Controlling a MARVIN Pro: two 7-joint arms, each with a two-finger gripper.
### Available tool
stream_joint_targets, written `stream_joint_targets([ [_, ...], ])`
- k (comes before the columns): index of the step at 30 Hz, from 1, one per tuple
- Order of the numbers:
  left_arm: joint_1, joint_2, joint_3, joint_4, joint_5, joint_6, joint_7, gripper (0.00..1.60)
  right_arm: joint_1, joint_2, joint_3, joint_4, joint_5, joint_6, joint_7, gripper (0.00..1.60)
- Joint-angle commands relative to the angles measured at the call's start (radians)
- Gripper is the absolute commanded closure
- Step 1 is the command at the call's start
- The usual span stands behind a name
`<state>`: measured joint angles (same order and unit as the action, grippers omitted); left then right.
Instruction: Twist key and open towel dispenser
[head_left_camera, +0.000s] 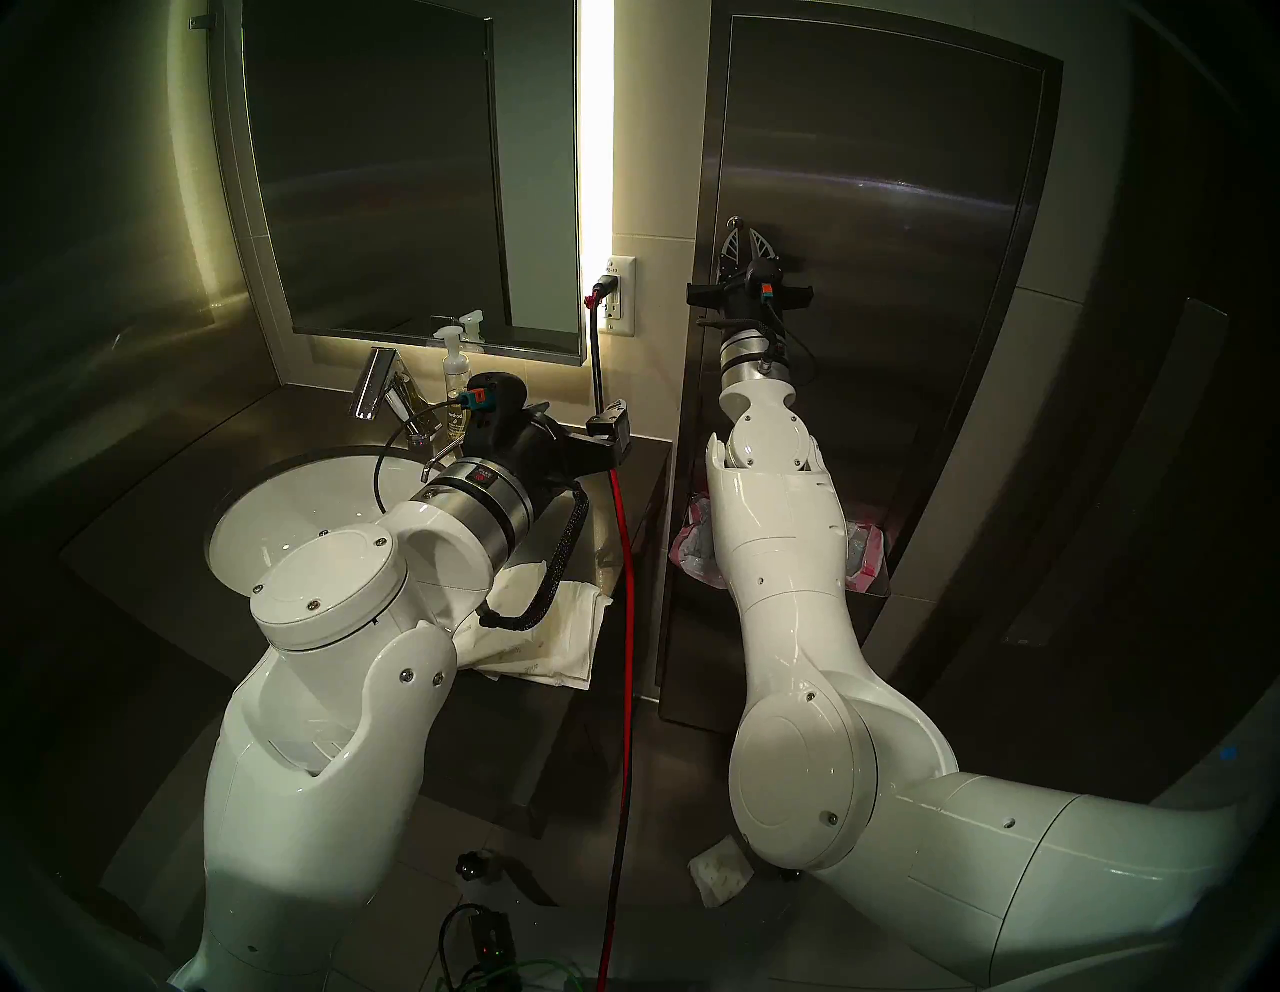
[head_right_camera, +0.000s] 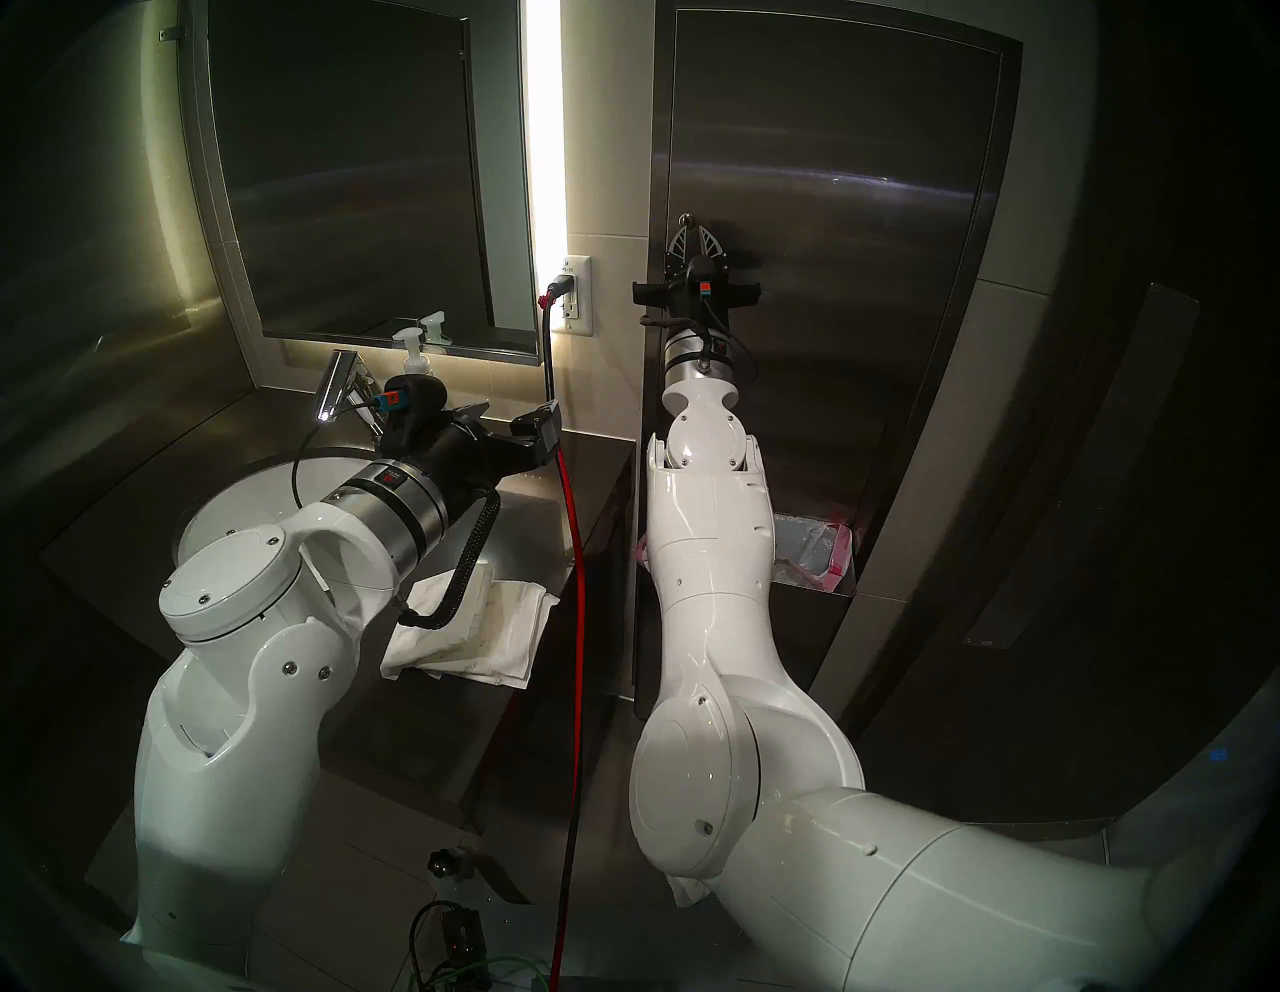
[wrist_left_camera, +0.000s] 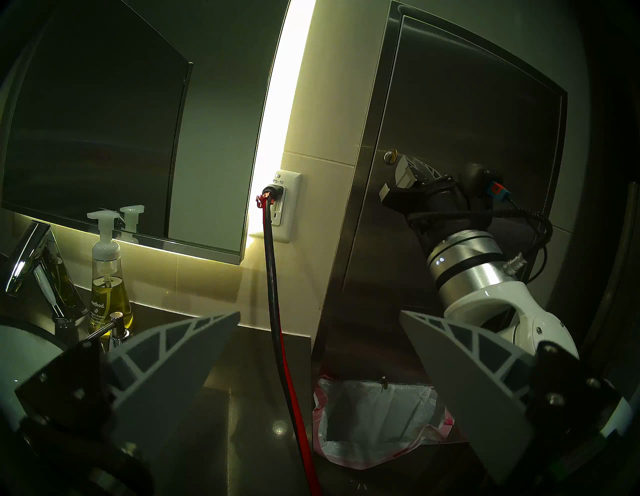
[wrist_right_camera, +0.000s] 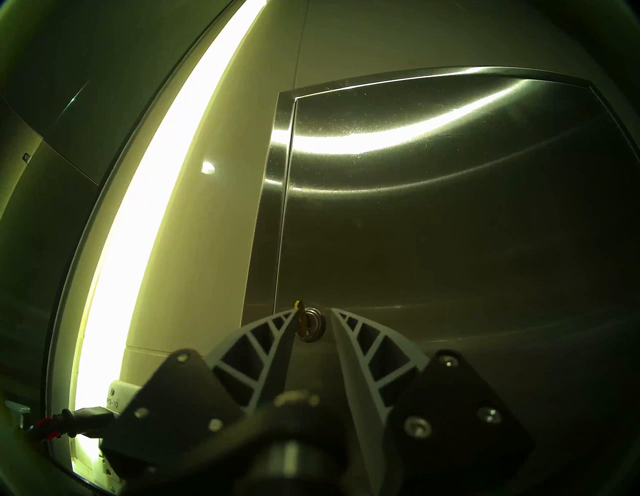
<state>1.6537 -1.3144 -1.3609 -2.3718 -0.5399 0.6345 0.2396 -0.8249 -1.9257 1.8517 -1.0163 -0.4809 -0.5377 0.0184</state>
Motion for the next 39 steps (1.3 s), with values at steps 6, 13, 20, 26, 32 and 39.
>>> stream_joint_targets([
  [6,-0.005,-0.002,0.002,-0.01,0.001,0.0,0.001,0.0,0.079,0.018,-0.004,0.04,-0.011,-0.016,-0.03,0.86],
  [13,-0.005,-0.002,0.002,-0.01,0.001,0.0,0.001,0.0,0.103,0.028,-0.008,0.079,-0.017,-0.027,-0.041,0.83],
  [20,-0.005,-0.002,0.002,-0.01,0.001,0.0,0.001,0.0,0.112,0.034,-0.011,0.102,-0.023,-0.036,-0.047,0.82],
  [26,-0.005,-0.002,0.002,-0.01,0.001,0.0,0.001,0.0,0.114,0.035,-0.013,0.11,-0.023,-0.043,-0.049,0.77],
  [32,-0.005,-0.002,0.002,-0.01,0.001,0.0,0.001,0.0,0.124,0.034,-0.015,0.117,-0.023,-0.045,-0.052,0.68],
  [39,-0.005,-0.002,0.002,-0.01,0.001,0.0,0.001,0.0,0.138,0.039,-0.015,0.139,-0.025,-0.05,-0.06,0.7],
])
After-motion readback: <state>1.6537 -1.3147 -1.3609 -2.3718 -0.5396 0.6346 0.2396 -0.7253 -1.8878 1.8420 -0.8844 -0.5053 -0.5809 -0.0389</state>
